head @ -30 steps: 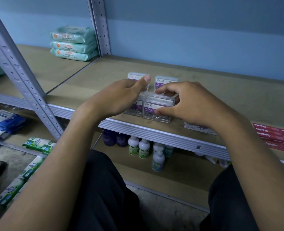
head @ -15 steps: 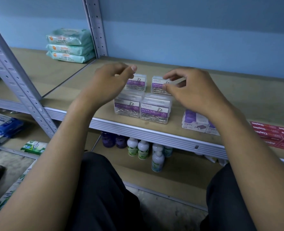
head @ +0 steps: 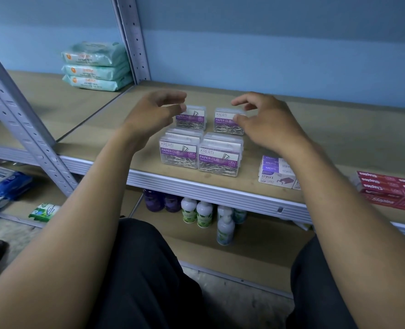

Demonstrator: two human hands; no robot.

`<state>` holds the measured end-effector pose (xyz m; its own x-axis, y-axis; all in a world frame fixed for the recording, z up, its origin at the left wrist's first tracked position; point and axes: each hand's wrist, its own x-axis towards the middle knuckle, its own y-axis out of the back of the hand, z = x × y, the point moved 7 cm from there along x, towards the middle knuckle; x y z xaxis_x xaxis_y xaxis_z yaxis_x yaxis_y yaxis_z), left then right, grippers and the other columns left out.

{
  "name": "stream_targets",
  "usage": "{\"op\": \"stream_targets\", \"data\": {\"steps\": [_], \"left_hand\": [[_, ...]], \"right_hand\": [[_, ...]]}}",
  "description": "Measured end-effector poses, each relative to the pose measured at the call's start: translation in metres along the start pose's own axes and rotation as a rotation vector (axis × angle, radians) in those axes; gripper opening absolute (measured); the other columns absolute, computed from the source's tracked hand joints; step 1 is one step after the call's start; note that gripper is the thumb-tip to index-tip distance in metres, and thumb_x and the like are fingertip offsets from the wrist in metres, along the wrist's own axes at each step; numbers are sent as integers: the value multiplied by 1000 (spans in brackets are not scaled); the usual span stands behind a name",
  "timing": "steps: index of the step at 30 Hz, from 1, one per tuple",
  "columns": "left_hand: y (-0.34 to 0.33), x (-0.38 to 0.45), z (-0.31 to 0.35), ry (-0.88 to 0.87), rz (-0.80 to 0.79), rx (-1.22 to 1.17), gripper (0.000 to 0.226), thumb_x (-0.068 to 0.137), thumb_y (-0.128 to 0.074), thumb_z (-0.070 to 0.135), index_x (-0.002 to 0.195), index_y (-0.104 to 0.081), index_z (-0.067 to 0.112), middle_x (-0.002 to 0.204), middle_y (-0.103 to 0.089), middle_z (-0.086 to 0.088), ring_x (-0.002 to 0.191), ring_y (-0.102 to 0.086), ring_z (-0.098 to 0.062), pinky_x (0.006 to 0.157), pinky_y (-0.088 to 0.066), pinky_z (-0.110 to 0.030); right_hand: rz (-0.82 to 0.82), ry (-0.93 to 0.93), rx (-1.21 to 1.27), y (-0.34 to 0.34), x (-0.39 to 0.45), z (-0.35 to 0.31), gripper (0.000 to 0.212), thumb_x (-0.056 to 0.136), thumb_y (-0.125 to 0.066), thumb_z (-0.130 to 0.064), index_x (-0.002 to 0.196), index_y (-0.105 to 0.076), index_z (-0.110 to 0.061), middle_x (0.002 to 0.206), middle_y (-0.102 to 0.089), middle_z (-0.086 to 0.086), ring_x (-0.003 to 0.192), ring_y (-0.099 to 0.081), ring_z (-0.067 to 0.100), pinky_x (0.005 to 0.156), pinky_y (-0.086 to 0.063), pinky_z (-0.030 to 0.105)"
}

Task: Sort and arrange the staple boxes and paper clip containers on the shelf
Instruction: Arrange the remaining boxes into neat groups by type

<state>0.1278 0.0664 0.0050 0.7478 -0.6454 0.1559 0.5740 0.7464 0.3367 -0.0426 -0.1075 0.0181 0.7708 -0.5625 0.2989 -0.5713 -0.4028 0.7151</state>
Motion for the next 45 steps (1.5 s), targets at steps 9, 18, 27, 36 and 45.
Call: {"op": "stream_targets", "data": {"steps": [9, 18, 27, 36, 45], "left_hand": [[-8, 2, 0, -37, -41, -30, 31, 88, -68, 5, 115, -74, 21, 116, -72, 4, 91, -71, -10, 79, -56, -21], [-10, -2, 8, -89, -75, 17, 31, 86, -70, -1, 114, -72, 9, 108, -74, -8, 89, -69, -25, 85, -57, -33], [1, -11, 14, -165, -92, 28, 29, 84, -75, 7, 109, -75, 21, 109, -74, 12, 86, -73, -8, 74, -52, -12], [5, -26, 25, -268, -146, 53, 27, 87, -73, 14, 110, -75, 25, 112, -74, 11, 96, -73, -14, 84, -55, -20], [-2, -40, 25, -238, -221, 109, 21, 94, -64, 16, 110, -75, 21, 109, -74, 13, 85, -66, 2, 65, -46, -8]], "right_hand": [[24, -43, 23, -6, 6, 6, 27, 92, -67, -26, 114, -72, -40, 112, -66, -7, 94, -61, 9, 69, -39, 15], [72, -67, 76, 0, 4, 5, 32, 86, -63, -11, 99, -77, -37, 91, -69, -10, 84, -67, 8, 78, -59, 28], [44, -49, 235, 5, -5, -3, 28, 84, -73, -15, 94, -79, -39, 94, -70, -4, 87, -72, 12, 81, -62, 35], [3, -9, 262, 13, -21, -14, 28, 85, -71, -13, 96, -80, -37, 95, -74, -7, 88, -73, 13, 84, -61, 37], [-67, -15, 254, 11, -34, -11, 26, 85, -71, -14, 94, -81, -36, 93, -76, -9, 91, -73, 10, 88, -60, 36]]}}
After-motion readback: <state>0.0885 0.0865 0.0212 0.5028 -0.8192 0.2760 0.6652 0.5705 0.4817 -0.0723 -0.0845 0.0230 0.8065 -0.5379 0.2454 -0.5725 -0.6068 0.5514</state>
